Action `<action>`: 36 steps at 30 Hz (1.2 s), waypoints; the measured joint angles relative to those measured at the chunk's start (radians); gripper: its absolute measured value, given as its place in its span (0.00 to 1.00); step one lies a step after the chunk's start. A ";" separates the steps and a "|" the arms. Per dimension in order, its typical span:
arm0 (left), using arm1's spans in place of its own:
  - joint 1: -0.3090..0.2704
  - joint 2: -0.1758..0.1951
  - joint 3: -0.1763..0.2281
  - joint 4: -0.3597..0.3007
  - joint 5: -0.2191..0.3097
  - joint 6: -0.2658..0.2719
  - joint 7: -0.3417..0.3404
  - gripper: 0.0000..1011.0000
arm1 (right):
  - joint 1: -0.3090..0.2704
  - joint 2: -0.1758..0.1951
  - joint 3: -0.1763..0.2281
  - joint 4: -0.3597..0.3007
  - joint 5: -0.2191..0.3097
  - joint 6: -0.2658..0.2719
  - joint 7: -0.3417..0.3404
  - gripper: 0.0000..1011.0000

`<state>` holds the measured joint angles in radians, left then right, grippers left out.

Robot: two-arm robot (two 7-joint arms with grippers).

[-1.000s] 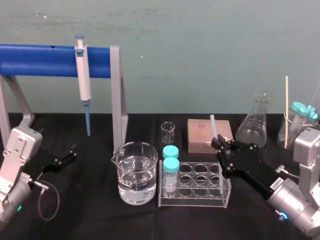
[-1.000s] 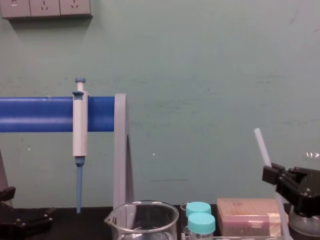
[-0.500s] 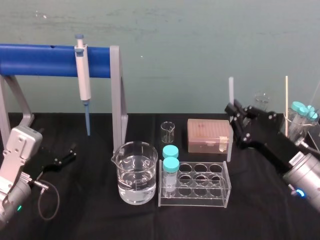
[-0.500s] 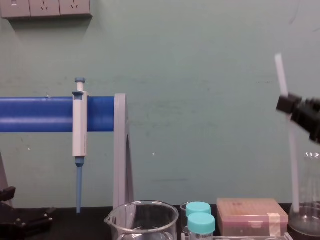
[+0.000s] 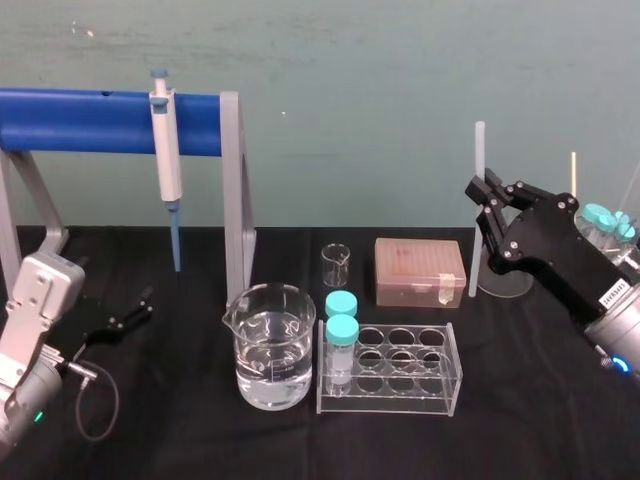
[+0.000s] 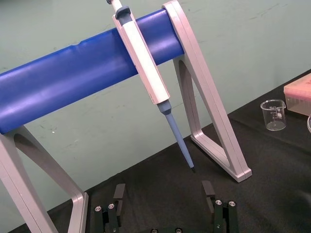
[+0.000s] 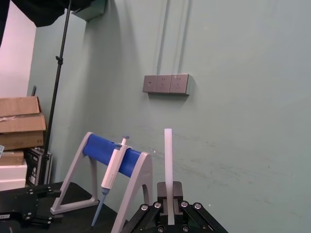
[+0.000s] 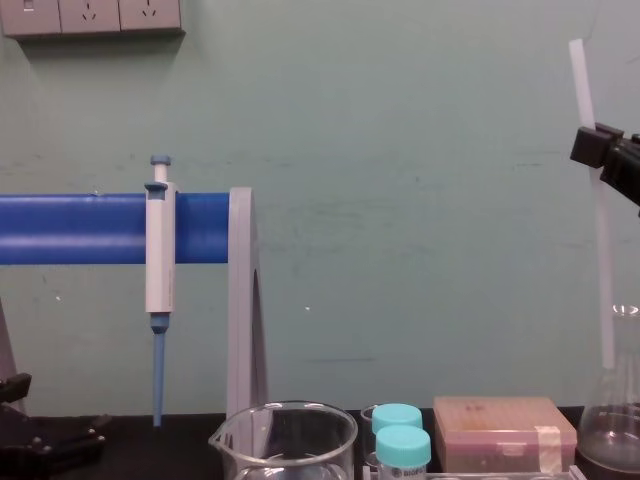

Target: Pick up the stirring rod with one hand, then place it down.

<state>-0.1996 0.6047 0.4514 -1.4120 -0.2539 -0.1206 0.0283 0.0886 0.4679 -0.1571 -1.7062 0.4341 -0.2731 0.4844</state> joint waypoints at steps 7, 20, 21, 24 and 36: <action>0.000 0.000 0.000 0.000 0.000 0.000 0.000 0.99 | 0.008 -0.003 -0.006 0.011 -0.004 0.003 0.002 0.06; 0.000 0.000 0.000 0.000 0.000 0.000 0.000 0.99 | 0.007 -0.006 -0.013 0.017 -0.007 0.008 0.004 0.06; 0.000 0.000 0.000 0.000 0.000 0.000 0.000 0.99 | 0.007 -0.006 -0.013 0.017 -0.007 0.009 0.004 0.06; 0.000 0.000 0.000 0.000 0.000 0.000 0.000 0.99 | 0.005 -0.005 -0.013 0.016 -0.006 0.009 0.004 0.06; 0.000 0.000 0.000 0.000 0.000 0.000 0.000 0.99 | -0.005 -0.002 -0.012 0.011 -0.006 0.010 0.003 0.06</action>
<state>-0.1995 0.6047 0.4514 -1.4120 -0.2539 -0.1205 0.0283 0.0834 0.4656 -0.1690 -1.6955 0.4280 -0.2632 0.4875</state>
